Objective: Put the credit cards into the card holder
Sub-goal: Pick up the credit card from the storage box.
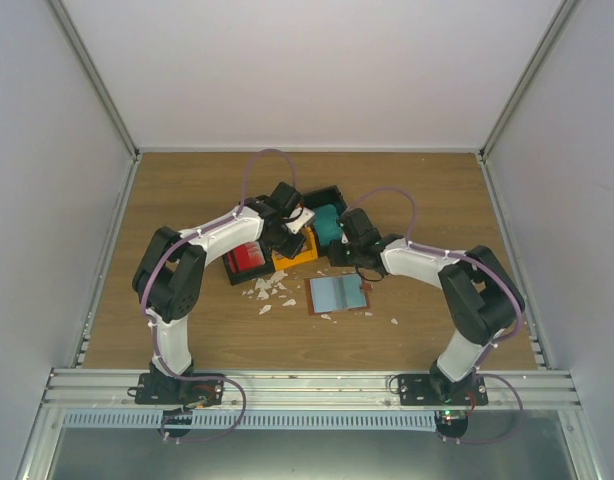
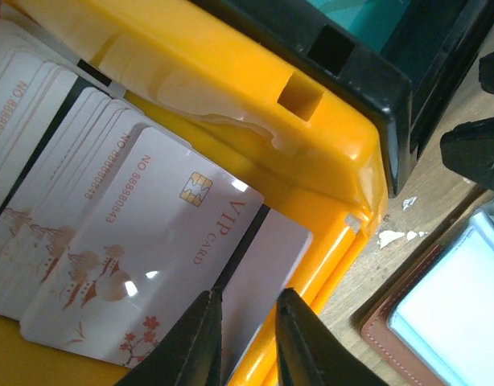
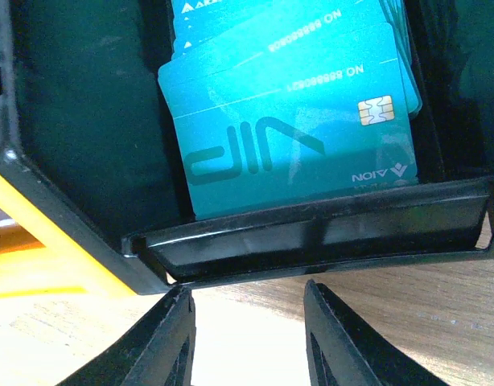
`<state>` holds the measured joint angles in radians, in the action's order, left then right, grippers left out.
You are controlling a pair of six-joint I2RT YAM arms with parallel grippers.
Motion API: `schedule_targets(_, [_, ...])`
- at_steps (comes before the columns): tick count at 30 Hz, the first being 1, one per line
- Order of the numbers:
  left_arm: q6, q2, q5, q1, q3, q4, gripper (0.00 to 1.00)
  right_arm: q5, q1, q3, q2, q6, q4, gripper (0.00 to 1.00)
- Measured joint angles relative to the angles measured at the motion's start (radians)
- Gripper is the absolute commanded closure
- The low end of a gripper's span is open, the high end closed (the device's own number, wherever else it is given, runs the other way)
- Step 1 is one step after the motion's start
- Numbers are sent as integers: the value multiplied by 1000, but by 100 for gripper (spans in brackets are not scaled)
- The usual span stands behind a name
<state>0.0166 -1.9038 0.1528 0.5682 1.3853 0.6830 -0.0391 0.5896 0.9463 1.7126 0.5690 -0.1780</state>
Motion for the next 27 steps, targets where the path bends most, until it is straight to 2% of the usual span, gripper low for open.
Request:
schedule_targets(5, [-1,0,-18,0,3,-2,99,0,0,0,-17,0,0,61])
schedule_targets(12, [-7,13,-63,0,25,-4,100,-3,-1,-2,-55,0,-2,59])
schedule_targets(17, [-45,75,-85,0,25,-2,100,-16,-2,-12,-145,-3,-9,54])
schedule_targets(19, [-64,117,-87,0,25,-3,100,-28,-8,-18,-205,-14,-11,46])
schedule_targets(27, [-191,409,-36,0,-47,-113,100,-109,-77,-72,-517,-57,4,27])
